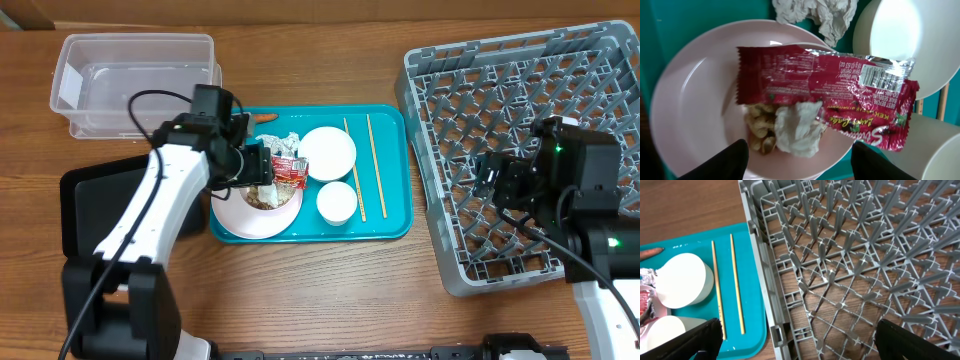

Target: Sort waste into correct bins and load items into the dishwasher

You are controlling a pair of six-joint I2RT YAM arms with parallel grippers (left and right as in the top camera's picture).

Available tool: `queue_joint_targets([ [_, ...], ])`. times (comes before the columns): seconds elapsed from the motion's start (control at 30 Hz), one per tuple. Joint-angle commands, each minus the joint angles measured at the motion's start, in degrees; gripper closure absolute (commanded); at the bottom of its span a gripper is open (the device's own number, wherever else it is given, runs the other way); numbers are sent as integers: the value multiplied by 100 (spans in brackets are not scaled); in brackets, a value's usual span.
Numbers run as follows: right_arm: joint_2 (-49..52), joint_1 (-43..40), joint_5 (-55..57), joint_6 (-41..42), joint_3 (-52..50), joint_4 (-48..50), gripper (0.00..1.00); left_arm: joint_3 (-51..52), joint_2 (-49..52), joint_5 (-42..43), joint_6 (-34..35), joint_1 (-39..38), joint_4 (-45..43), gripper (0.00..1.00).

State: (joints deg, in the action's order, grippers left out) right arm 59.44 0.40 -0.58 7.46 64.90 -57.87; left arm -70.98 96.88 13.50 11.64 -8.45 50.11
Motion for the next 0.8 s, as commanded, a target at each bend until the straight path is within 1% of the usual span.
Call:
queue_joint_targets([
  [0.0, 92, -15, 55, -17, 153, 22, 0, -116, 227, -94, 24, -155, -72, 37],
  [0.07, 103, -15, 57, -17, 153, 22, 0, -116, 317, -227, 74, -229, -72, 39],
  [0.2, 103, -15, 57, -20, 153, 22, 0, -116, 345, -448, 85, -326, -74, 45],
  [0.27, 103, -15, 55, -17, 153, 22, 0, -116, 345, -468, 85, -332, -74, 52],
  [0.3, 103, -15, 55, -17, 153, 22, 0, -116, 348, -487, 83, -332, -72, 53],
  [0.4, 103, -15, 55, -20, 153, 11, 0, -116, 352, -817, 83, -339, -94, 51],
  [0.5, 101, -15, 55, -20, 153, -2, 0, -114, 352, -859, 83, -337, -116, 52],
  [0.53, 103, -15, 55, -17, 153, -7, 0, -114, 352, -859, 85, -337, -127, 53],
  [0.63, 103, -15, 55, -17, 153, -15, 0, -114, 352, -859, 85, -356, -166, 61],
  [0.77, 103, -15, 55, -17, 153, -15, 0, -114, 352, -859, 83, -411, -216, 63],
])
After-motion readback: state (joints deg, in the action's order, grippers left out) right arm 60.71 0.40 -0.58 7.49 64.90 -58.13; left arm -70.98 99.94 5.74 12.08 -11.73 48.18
